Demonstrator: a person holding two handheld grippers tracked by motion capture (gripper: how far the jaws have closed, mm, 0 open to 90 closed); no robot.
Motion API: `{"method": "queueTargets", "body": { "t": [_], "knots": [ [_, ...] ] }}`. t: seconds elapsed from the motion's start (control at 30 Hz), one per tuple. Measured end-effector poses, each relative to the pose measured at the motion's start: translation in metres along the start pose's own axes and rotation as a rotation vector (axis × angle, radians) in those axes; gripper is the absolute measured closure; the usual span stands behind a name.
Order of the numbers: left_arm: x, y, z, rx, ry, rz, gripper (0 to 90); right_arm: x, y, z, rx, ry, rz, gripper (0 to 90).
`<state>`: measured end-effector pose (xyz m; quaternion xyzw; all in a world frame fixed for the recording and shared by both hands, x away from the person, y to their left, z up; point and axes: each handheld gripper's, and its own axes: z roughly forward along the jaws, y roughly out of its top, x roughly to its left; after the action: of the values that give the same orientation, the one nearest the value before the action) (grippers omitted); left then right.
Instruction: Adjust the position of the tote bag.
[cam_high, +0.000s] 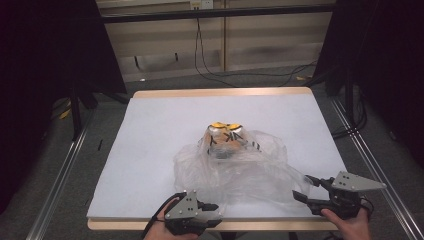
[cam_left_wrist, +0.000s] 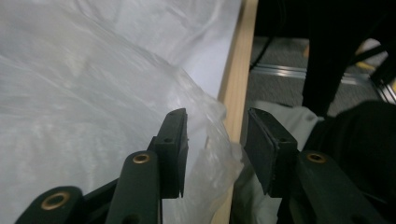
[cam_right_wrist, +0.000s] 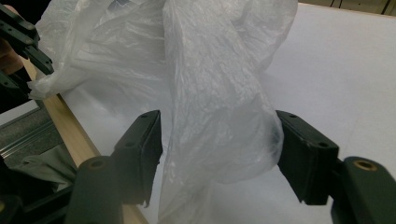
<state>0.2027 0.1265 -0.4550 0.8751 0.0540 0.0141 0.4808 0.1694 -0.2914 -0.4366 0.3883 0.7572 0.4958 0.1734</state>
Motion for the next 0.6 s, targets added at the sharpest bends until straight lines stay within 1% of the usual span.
{"method": "queueTargets", "body": {
  "t": [0.03,0.07,0.1,0.13,0.17,0.23,0.27,0.3,0.33,0.37,0.4,0.43,0.47,0.5,0.53,0.57,0.6],
  "knots": [
    [0.0,0.0,0.0,0.0,0.0,0.0,59.6,0.0,0.0,0.0,0.0,0.0,0.0,35.4],
    [0.002,-0.003,0.001,0.016,-0.005,-0.006,59.6,0.0,0.0,0.001,0.002,0.003,0.0,37.1],
    [0.004,-0.006,0.003,0.031,0.006,-0.022,60.3,0.0,-0.001,0.002,0.01,0.003,0.002,39.9],
    [0.004,-0.006,0.003,0.031,0.006,-0.022,60.3,0.0,-0.001,0.002,0.01,0.003,0.002,39.9],
    [0.006,-0.008,0.004,0.034,0.011,-0.028,60.3,-0.001,-0.001,0.002,0.011,0.007,0.001,41.9],
    [0.006,-0.008,0.007,0.052,0.003,-0.017,60.1,-0.002,-0.002,0.004,0.023,0.015,0.002,46.7],
    [0.006,-0.008,0.007,0.052,0.003,-0.017,61.7,-0.002,-0.002,0.004,0.023,0.015,0.002,46.7],
    [0.005,-0.008,0.008,0.058,0.008,-0.014,61.7,-0.003,-0.002,0.005,0.029,0.018,-0.001,49.8],
    [0.005,-0.009,0.008,0.067,0.013,-0.013,63.3,-0.003,-0.002,0.005,0.031,0.022,0.0,51.3],
    [0.006,-0.009,0.008,0.088,0.008,-0.009,65.0,-0.003,-0.003,0.005,0.032,0.022,0.0,53.4],
    [0.006,-0.01,0.01,0.089,0.008,-0.009,67.1,-0.003,-0.003,0.006,0.036,0.025,0.002,56.0],
    [0.006,-0.01,0.01,0.121,0.032,0.004,68.4,-0.003,-0.003,0.006,0.037,0.028,0.003,57.7],
    [0.006,-0.011,0.014,0.134,0.028,0.0,73.8,-0.004,-0.003,0.007,0.04,0.033,0.0,61.9],
    [0.006,-0.011,0.014,0.134,0.028,0.0,76.0,-0.004,-0.003,0.007,0.04,0.033,0.0,61.9],
    [0.006,-0.011,0.014,0.134,0.033,-0.004,76.0,-0.004,-0.003,0.007,0.042,0.033,-0.002,63.7],
    [0.006,-0.011,0.014,0.135,0.027,-0.006,82.3,-0.004,-0.002,0.008,0.049,0.036,0.0,69.3],
    [0.008,-0.011,0.012,0.149,0.023,-0.015,84.8,-0.004,-0.002,0.008,0.049,0.039,-0.002,72.1]
  ]
}}
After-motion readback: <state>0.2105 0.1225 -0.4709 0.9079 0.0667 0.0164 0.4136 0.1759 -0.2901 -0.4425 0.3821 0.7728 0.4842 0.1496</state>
